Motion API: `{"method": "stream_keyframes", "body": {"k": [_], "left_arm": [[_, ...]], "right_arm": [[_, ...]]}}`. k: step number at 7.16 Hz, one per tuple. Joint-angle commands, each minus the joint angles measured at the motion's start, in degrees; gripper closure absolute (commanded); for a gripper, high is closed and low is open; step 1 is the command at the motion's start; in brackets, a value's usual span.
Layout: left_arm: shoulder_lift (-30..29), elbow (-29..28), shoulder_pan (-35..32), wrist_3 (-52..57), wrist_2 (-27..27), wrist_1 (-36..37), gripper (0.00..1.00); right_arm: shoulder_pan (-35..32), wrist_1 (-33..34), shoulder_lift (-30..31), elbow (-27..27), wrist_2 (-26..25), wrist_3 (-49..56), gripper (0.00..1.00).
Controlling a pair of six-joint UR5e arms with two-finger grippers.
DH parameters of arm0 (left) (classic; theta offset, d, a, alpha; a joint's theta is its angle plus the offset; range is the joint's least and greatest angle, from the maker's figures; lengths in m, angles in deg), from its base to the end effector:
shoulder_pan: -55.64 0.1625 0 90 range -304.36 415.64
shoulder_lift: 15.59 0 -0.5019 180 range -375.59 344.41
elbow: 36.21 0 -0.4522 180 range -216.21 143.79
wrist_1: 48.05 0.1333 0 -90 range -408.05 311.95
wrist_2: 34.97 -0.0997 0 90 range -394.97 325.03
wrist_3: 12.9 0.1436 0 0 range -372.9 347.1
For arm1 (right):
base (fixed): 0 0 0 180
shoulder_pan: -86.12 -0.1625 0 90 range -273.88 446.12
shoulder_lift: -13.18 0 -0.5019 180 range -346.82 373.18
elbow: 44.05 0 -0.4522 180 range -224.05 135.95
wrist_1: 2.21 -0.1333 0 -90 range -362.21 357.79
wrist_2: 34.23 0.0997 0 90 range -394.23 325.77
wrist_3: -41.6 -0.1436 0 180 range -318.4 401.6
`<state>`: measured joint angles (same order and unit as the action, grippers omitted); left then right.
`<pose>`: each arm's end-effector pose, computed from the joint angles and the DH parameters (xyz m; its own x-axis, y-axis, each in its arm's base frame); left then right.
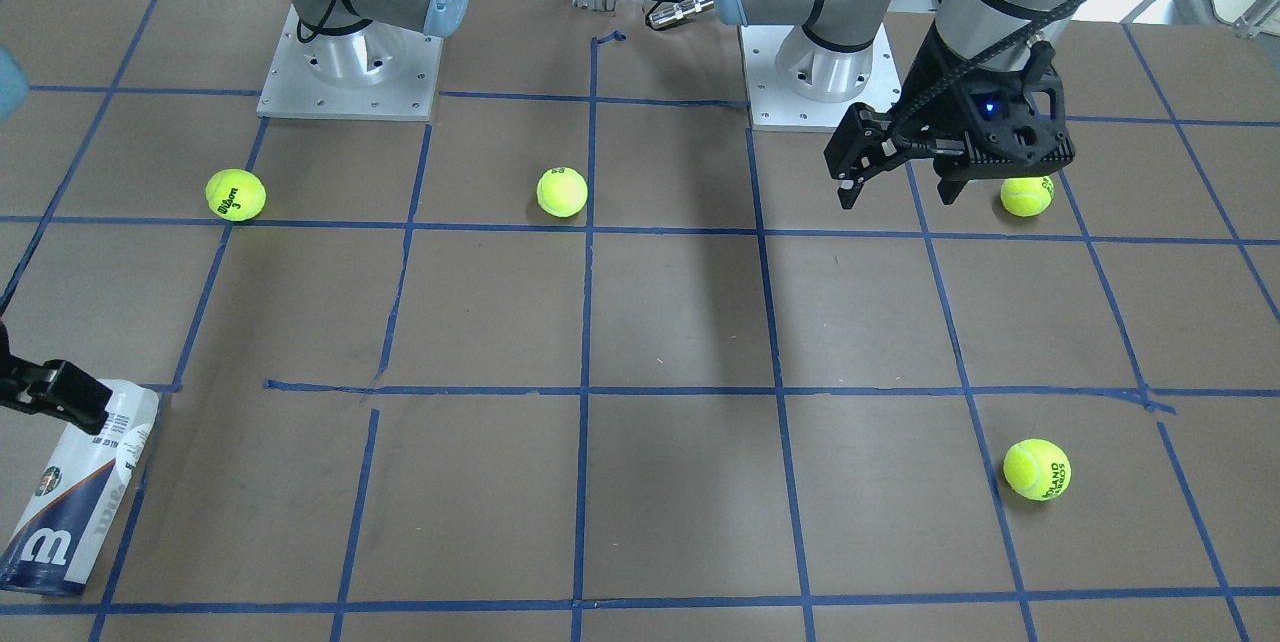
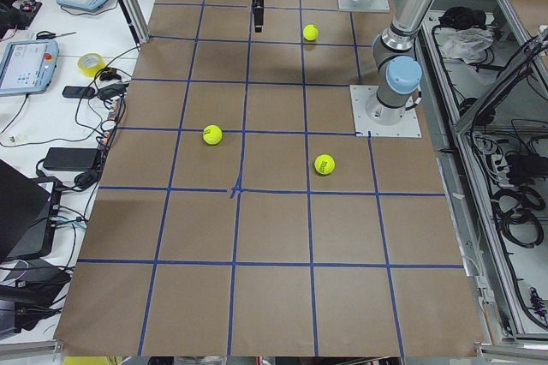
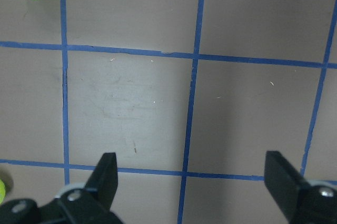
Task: Lift up tennis ball bucket
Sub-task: 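Lower the right gripper and close it around the can's top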
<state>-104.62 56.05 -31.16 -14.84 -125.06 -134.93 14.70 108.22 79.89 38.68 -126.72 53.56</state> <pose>-0.1023 -0.5544 0.5138 -0.9960 -0.0896 -0.0005 -0.0896 0.9955 -0.0320 -0.1165 -0.7453 0.3633 -0.9912 0.1187 0.0583 0.1148 0.9912 -0.0662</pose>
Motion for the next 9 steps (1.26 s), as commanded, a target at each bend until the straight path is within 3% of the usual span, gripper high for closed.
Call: {"method": "stream_keyframes", "body": {"k": [1, 3, 9], "left_arm": [[0.0, 0.0, 0.0, 0.0, 0.0, 0.0, 0.00], [0.0, 0.0, 0.0, 0.0, 0.0, 0.0, 0.00], [0.0, -0.1, 0.0, 0.1, -0.3, 0.0, 0.00]], "right_arm": [[0.9, 6.2, -6.3, -0.1, -0.6, 2.0, 0.00], [1.7, 9.9, -10.0, -0.2, -0.6, 5.0, 0.00], [3.0, 11.6, -15.1, -0.1, -0.6, 5.1, 0.00]]}}
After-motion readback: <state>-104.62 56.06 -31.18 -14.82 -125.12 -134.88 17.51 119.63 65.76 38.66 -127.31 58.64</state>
